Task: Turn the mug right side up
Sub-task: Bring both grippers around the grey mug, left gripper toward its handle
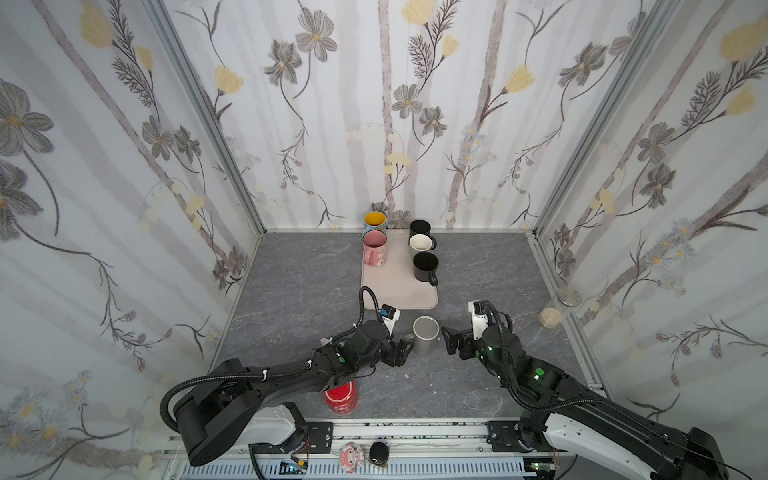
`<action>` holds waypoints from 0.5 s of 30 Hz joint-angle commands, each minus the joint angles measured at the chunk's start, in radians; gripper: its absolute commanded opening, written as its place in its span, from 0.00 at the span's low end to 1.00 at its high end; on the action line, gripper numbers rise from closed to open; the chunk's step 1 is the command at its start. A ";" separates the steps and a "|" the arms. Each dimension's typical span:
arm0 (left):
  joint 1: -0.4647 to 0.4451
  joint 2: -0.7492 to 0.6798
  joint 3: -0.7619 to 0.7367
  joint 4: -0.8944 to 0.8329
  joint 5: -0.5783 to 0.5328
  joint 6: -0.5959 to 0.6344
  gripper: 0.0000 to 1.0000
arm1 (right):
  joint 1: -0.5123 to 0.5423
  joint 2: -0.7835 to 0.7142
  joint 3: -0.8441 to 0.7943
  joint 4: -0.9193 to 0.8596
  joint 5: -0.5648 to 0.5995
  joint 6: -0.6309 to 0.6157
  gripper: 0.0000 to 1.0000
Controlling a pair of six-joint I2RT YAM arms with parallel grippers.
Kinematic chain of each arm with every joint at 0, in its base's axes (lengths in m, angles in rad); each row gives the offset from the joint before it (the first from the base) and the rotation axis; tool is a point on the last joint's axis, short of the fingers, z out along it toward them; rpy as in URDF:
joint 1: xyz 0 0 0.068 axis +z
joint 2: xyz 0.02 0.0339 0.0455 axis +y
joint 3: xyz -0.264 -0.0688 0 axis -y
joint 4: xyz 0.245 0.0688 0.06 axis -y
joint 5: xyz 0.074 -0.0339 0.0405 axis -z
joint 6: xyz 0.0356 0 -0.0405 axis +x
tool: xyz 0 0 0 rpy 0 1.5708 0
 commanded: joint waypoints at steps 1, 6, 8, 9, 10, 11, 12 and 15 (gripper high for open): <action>0.000 0.043 -0.006 0.151 0.075 0.009 0.68 | -0.005 -0.007 -0.005 -0.011 0.011 0.017 1.00; 0.000 0.066 -0.007 0.176 0.129 0.003 0.56 | -0.007 -0.001 -0.003 -0.016 0.011 0.017 1.00; -0.006 0.057 -0.006 0.164 0.161 -0.001 0.49 | -0.008 -0.001 -0.003 -0.019 0.010 0.018 1.00; -0.014 0.053 -0.006 0.155 0.183 -0.002 0.47 | -0.008 -0.002 -0.004 -0.019 0.011 0.018 1.00; -0.018 0.050 -0.002 0.141 0.209 0.001 0.45 | -0.007 -0.002 -0.004 -0.019 0.011 0.015 1.00; -0.025 0.048 0.000 0.129 0.226 0.001 0.45 | -0.008 -0.001 -0.003 -0.020 0.014 0.013 1.00; -0.030 0.048 0.003 0.116 0.248 0.001 0.43 | -0.008 -0.001 -0.003 -0.022 0.018 0.011 0.99; -0.039 0.036 0.032 0.013 0.184 -0.012 0.42 | -0.007 0.002 -0.002 -0.024 0.021 0.008 0.99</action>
